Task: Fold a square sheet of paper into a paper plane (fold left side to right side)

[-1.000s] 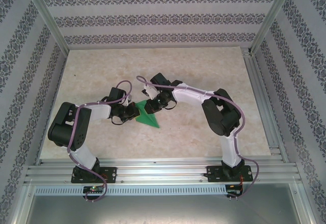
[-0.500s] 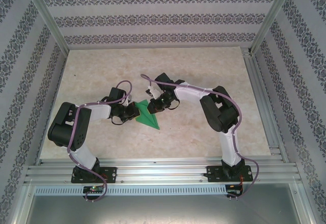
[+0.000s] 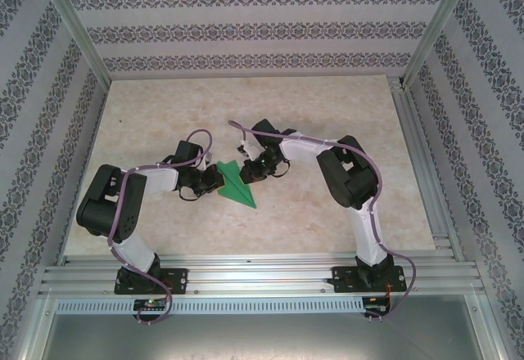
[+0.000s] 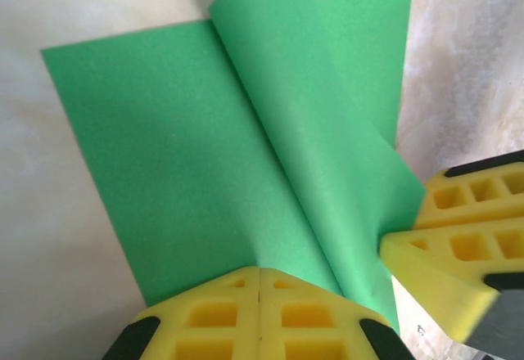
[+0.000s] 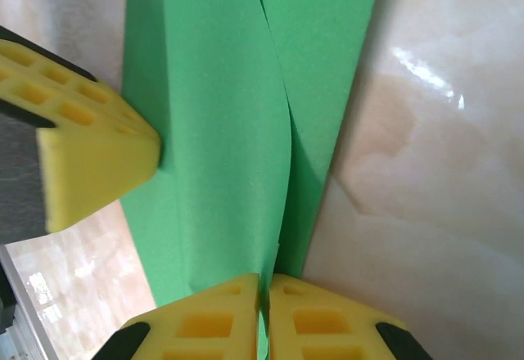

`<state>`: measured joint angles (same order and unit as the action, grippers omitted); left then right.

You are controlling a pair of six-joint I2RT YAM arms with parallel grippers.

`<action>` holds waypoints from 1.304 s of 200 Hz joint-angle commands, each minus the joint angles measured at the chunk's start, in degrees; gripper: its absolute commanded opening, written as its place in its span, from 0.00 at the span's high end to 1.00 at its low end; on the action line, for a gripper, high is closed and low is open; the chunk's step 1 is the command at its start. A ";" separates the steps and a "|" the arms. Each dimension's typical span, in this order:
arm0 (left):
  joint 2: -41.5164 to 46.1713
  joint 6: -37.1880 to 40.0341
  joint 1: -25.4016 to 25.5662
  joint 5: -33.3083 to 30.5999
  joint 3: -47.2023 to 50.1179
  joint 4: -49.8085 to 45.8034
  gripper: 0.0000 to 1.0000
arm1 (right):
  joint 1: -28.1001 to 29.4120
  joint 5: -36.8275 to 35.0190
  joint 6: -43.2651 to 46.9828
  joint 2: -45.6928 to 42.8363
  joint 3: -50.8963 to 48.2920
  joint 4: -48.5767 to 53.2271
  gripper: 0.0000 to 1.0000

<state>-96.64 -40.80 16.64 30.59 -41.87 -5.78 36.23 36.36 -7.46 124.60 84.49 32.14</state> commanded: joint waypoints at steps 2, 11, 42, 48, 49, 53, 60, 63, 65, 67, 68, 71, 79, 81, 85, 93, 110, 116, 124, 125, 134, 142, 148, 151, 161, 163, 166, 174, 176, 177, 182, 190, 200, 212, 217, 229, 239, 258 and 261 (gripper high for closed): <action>-0.30 1.37 0.29 -4.45 1.96 -4.01 0.99 | -0.26 0.64 1.41 0.58 1.23 -0.14 0.89; -0.31 1.46 0.31 -4.42 2.04 -3.94 0.99 | -0.25 0.18 1.40 0.64 1.13 -0.06 0.89; -0.30 1.43 0.32 -4.36 2.04 -4.02 0.99 | -0.40 -1.36 1.53 0.67 1.03 0.20 0.89; -0.29 1.48 0.32 -4.35 2.01 -4.02 0.99 | -0.37 -1.61 1.40 0.65 1.01 0.17 0.88; -0.30 1.45 0.32 -4.38 2.03 -4.04 0.99 | -0.37 -1.63 1.44 0.65 1.02 0.19 0.89; -0.32 1.47 0.29 -4.44 1.97 -4.06 0.99 | -0.35 -1.72 1.41 0.69 1.03 0.30 0.89; -0.30 1.50 0.32 -4.47 2.01 -4.06 0.99 | -0.28 -1.94 1.54 0.72 1.20 0.50 0.88; -0.30 1.44 0.25 -4.41 1.97 -3.95 0.99 | -0.28 -2.12 1.64 0.79 1.28 0.66 0.88; -0.30 1.47 0.30 -4.47 1.99 -3.95 0.99 | -0.28 -2.19 1.65 0.81 1.33 0.69 0.88; -0.37 1.43 0.25 -4.39 1.99 -3.90 0.99 | -0.21 -2.28 1.66 0.91 1.41 0.83 0.88; -0.38 1.47 0.28 -4.39 2.02 -3.89 0.99 | -0.22 -2.33 1.73 0.98 1.50 0.95 0.88; -0.43 1.50 0.33 -4.38 1.99 -3.93 0.99 | -0.20 -2.45 1.79 1.02 1.54 1.09 0.89; -0.44 1.43 0.26 -4.34 1.88 -3.89 0.99 | -0.19 -2.88 2.10 1.37 1.81 1.75 0.88; -0.40 1.47 0.33 -4.34 1.94 -3.93 0.99 | -0.08 -3.09 2.23 1.42 1.88 1.89 0.88; -0.41 1.44 0.28 -4.33 1.96 -3.89 0.99 | -0.02 -3.35 2.35 1.64 1.98 2.19 0.88; -0.35 1.50 0.29 -4.29 2.01 -3.88 0.99 | 0.07 -3.71 2.61 1.85 2.08 2.64 0.88; -0.39 1.45 0.24 -4.19 1.97 -3.76 0.99 | 0.41 -4.40 2.85 2.44 2.26 3.27 0.88; -0.35 1.46 0.29 -4.09 1.93 -3.78 0.99 | 0.53 -4.83 2.81 2.72 2.35 3.64 0.88; -0.14 1.59 0.29 -4.10 1.87 -3.97 0.99 | 0.67 -5.53 2.80 3.02 2.52 4.22 0.88; -0.09 1.64 0.31 -4.12 1.83 -3.97 0.99 | 0.68 -5.56 2.89 3.06 2.52 4.32 0.88; 0.41 1.79 0.32 -4.13 1.53 -4.57 0.99 | 0.73 -5.88 2.85 3.25 2.37 4.66 0.88; 1.24 2.16 0.25 -4.11 1.24 -5.40 0.99 | 0.81 -6.44 2.57 3.43 2.34 5.05 0.88; 1.94 2.27 0.15 -4.13 1.08 -5.82 0.98 | 0.90 -6.56 2.62 3.68 2.26 5.37 0.88; 2.45 2.41 0.08 -4.10 0.95 -6.08 0.98 | 0.98 -6.73 2.63 3.77 2.26 5.49 0.88; 4.18 2.68 -0.10 -3.89 0.53 -7.13 0.97 | 1.21 -7.59 2.71 3.99 2.17 6.11 0.88; 4.60 2.70 -0.20 -3.88 0.35 -7.38 0.97 | 1.32 -7.74 2.69 4.10 2.17 6.23 0.88; 5.18 2.80 -0.31 -3.87 0.18 -7.83 0.96 | 1.46 -8.07 2.80 4.17 2.17 6.41 0.88; 6.89 3.04 -0.70 -3.86 -0.38 -9.16 0.95 | 1.65 -8.76 2.84 4.32 2.17 6.93 0.88; 7.30 3.12 -0.73 -3.87 -0.51 -9.56 0.95 | 1.72 -8.89 2.81 4.47 2.13 7.05 0.88; 7.50 3.15 -0.78 -3.87 -0.64 -9.71 0.94 | 1.77 -8.96 2.81 4.45 2.11 7.05 0.88; 8.73 3.31 -1.03 -3.90 -1.05 -10.61 0.93 | 1.80 -8.98 2.84 4.53 2.02 7.14 0.88; 10.55 3.58 -1.48 -4.00 -1.65 -12.02 0.90 | 1.90 -8.98 2.67 4.64 1.72 7.00 0.88; 12.77 3.62 -1.92 -4.00 -2.41 -13.34 0.87 | 1.85 -9.28 2.46 4.65 1.41 6.88 0.87; 14.73 2.91 -2.06 -3.41 -3.00 -13.53 0.85 | 1.96 -9.49 2.46 4.59 1.21 6.84 0.87; 15.17 2.42 -2.07 -2.70 -3.13 -13.07 0.86 | 1.95 -9.53 2.45 4.48 1.13 6.82 0.87; 15.03 0.45 -2.03 0.02 -3.16 -10.29 0.88 | 2.09 -9.56 2.45 4.27 0.99 6.80 0.87; 14.11 -1.57 -1.98 2.23 -3.03 -6.81 0.89 | 2.03 -9.57 2.50 4.09 0.94 6.84 0.87; 11.25 -4.64 -1.49 4.82 -3.34 -1.27 0.92 | 2.19 -9.64 2.45 4.16 1.03 6.88 0.87; 10.72 -4.84 -1.37 4.96 -3.46 -0.85 0.92 | 2.18 -9.64 2.45 4.14 1.03 6.88 0.87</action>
<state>-82.83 -41.43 15.03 31.18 -44.31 -13.17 37.52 32.23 -5.85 125.54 87.02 35.46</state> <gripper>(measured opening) 0.086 0.126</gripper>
